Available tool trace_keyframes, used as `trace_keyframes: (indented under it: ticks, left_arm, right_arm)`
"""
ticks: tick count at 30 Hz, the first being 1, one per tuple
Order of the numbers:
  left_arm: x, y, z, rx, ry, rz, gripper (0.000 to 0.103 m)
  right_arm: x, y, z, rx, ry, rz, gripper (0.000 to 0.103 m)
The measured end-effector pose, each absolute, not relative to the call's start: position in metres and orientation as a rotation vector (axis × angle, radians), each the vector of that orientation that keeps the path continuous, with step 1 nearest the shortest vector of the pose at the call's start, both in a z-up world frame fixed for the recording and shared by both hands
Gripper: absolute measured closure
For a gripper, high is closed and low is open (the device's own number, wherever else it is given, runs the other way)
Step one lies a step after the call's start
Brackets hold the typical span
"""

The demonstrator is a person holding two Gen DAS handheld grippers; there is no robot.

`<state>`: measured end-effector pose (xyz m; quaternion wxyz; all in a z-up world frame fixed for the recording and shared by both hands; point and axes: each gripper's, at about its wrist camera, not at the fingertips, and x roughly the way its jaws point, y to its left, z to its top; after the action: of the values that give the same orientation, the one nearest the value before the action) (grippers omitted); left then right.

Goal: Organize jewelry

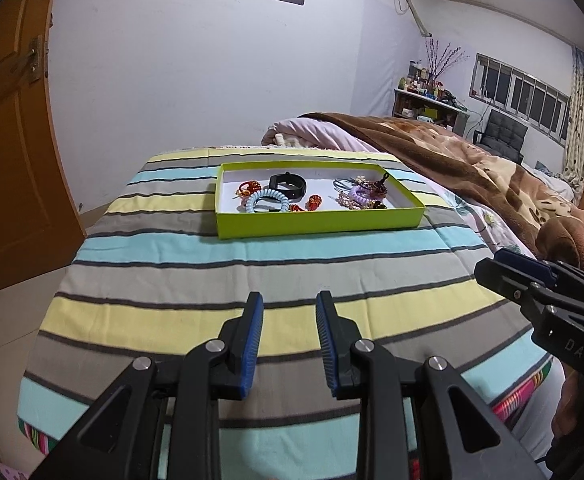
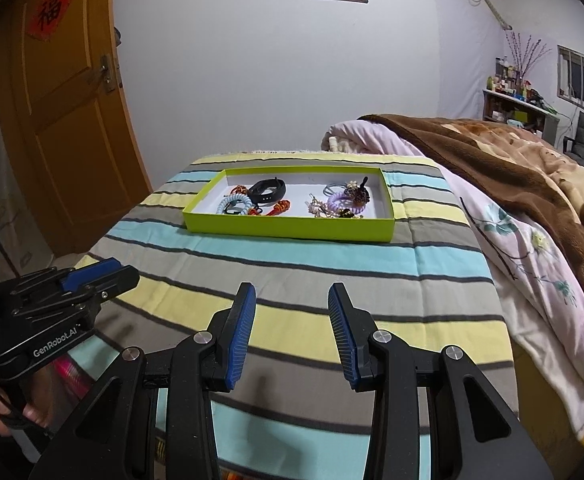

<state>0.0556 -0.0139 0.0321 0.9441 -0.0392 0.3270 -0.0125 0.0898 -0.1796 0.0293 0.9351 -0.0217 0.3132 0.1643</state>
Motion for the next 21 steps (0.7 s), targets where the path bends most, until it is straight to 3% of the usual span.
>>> trace_keyframes:
  ticks: [21]
  left_arm:
    - [0.040,-0.016,0.022,-0.083,0.635,0.002,0.075]
  right_arm:
    - [0.068,-0.182,0.015,-0.063,0.608,0.306,0.064]
